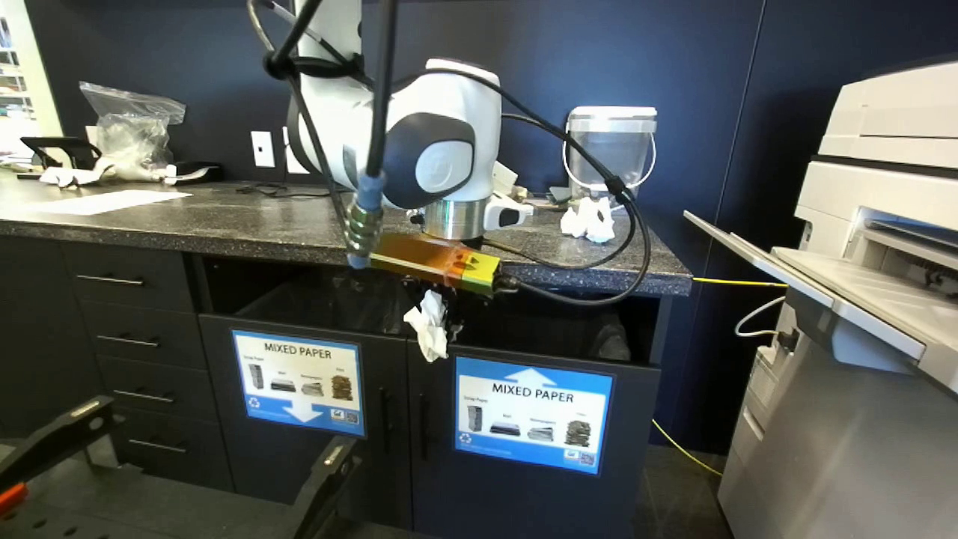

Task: Put the papers in the bin to the right

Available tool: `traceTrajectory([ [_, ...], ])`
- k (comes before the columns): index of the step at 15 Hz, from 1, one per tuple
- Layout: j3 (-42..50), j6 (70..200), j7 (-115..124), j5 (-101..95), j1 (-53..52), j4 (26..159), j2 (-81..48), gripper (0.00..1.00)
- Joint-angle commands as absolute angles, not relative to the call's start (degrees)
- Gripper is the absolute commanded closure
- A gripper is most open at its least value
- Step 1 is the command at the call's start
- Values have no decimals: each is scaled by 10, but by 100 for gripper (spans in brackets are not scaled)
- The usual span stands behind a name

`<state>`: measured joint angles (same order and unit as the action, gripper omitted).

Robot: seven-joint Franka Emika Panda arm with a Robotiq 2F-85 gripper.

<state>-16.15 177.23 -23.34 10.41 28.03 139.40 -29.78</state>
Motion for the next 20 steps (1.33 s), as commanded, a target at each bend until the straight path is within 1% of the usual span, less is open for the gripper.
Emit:
traceTrajectory([
  [1,-260,1855,-256,60,395,1375,-367,94],
  [2,-269,1876,-246,31,411,1369,-389,94],
  [4,-252,1929,-221,-29,410,1353,-429,94],
  [7,-207,2006,-173,-94,377,1305,-495,94],
  [12,-138,2136,-65,-99,287,1191,-591,94],
  [16,-108,2193,21,-82,240,1102,-644,94],
  [20,-90,2225,76,-70,218,1028,-695,94],
])
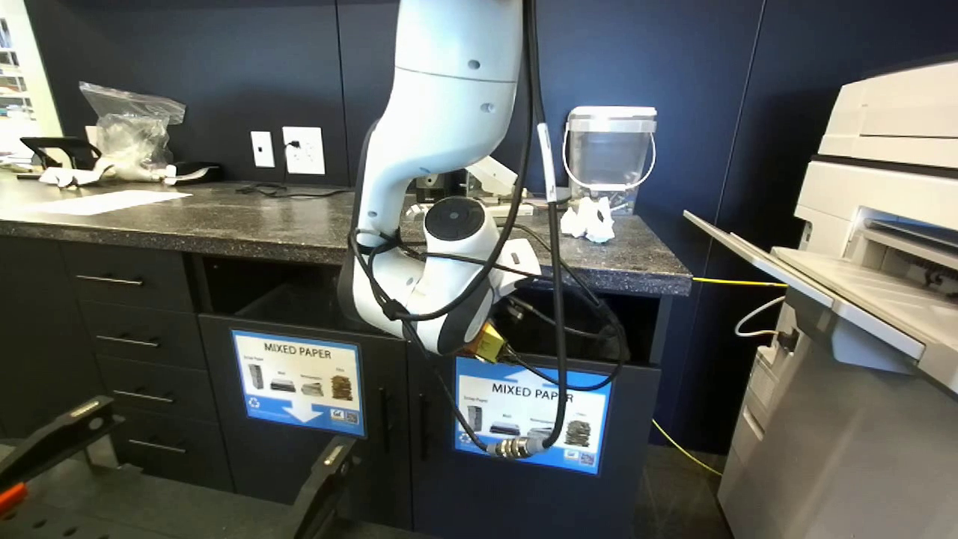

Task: Put the papers in the bin to the right

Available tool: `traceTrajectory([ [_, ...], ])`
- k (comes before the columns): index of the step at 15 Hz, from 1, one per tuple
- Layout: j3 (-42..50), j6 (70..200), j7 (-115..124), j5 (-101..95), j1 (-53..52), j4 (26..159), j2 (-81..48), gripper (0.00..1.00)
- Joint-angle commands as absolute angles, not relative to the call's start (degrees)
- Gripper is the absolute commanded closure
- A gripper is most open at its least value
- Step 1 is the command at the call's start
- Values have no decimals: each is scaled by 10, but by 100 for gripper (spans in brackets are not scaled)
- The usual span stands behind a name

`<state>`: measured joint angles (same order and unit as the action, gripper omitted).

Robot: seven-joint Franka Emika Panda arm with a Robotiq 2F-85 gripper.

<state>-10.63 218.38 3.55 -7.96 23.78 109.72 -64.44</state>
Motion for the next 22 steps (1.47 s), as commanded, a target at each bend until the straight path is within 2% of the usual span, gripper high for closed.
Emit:
traceTrajectory([
  [1,-86,2239,86,-68,216,1015,-710,94],
  [9,-87,2293,158,-72,220,895,-813,93],
  [18,-89,2262,194,-74,206,759,-885,93],
  [20,-85,2268,192,-69,202,795,-855,93],
  [21,-84,2264,193,-75,202,795,-854,68],
  [22,-84,2262,195,-84,203,795,-853,66],
])
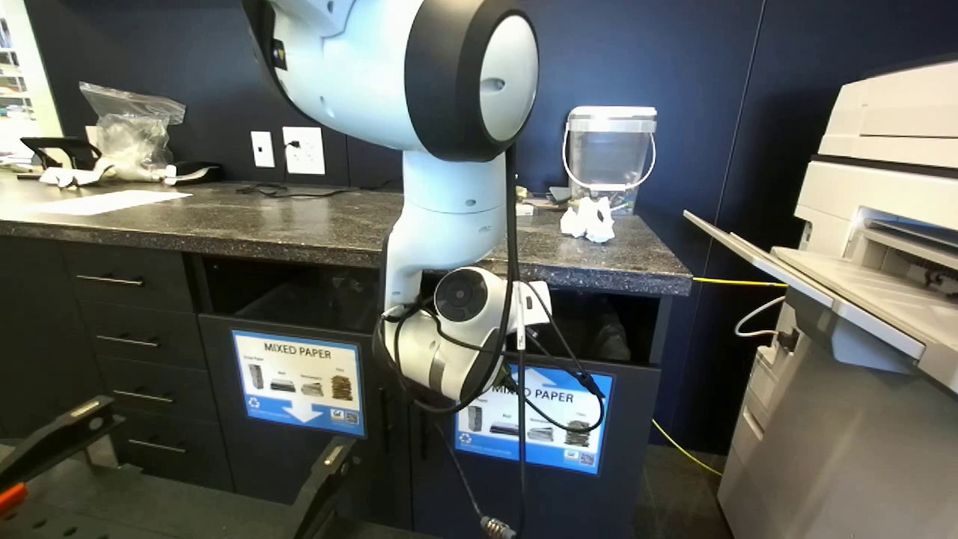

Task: Put the papers in the bin to the right

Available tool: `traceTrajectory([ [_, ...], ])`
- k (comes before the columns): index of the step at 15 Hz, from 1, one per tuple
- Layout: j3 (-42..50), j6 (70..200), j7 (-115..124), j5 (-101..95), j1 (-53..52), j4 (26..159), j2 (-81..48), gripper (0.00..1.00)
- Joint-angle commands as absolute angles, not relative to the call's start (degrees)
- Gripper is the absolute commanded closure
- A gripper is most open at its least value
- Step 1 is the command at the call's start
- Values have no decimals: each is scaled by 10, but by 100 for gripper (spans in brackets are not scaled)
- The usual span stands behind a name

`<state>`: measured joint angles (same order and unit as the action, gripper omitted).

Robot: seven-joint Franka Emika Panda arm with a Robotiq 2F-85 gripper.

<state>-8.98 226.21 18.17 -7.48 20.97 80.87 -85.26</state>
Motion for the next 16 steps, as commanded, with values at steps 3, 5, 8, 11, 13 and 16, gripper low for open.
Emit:
traceTrajectory([
  [3,-82,2255,193,-95,202,793,-852,44],
  [5,-79,2242,190,-109,202,793,-852,28],
  [8,-73,2209,180,-144,206,794,-852,7],
  [11,-67,2199,169,-177,212,821,-834,0],
  [13,-59,2212,164,-188,213,841,-820,0],
  [16,-48,2234,160,-207,217,883,-790,0],
])
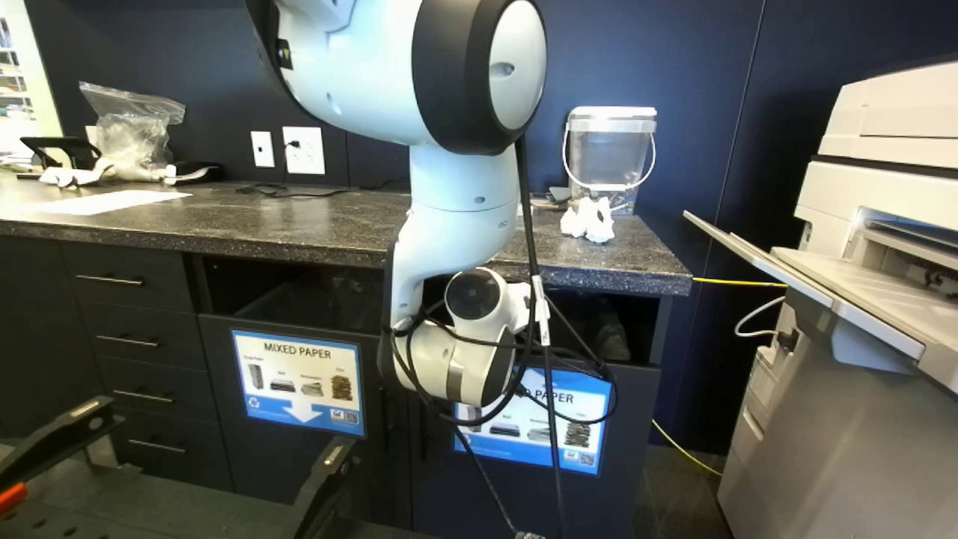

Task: Put the papers in the bin to the right

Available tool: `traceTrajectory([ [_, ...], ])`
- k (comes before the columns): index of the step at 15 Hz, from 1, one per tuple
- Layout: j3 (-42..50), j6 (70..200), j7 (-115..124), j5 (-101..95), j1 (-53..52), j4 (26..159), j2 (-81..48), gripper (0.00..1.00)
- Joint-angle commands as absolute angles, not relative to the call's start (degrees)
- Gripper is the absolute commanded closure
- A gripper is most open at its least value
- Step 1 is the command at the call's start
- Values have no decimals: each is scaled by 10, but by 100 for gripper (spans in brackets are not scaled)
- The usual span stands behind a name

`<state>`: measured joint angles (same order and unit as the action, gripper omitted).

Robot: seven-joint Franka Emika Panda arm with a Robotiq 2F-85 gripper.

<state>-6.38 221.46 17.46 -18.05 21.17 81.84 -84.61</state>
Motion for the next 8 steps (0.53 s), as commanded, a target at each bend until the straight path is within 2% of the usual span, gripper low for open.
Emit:
traceTrajectory([
  [1,-44,2248,157,-211,217,896,-782,1],
  [8,-12,2257,140,-242,213,990,-705,0],
])
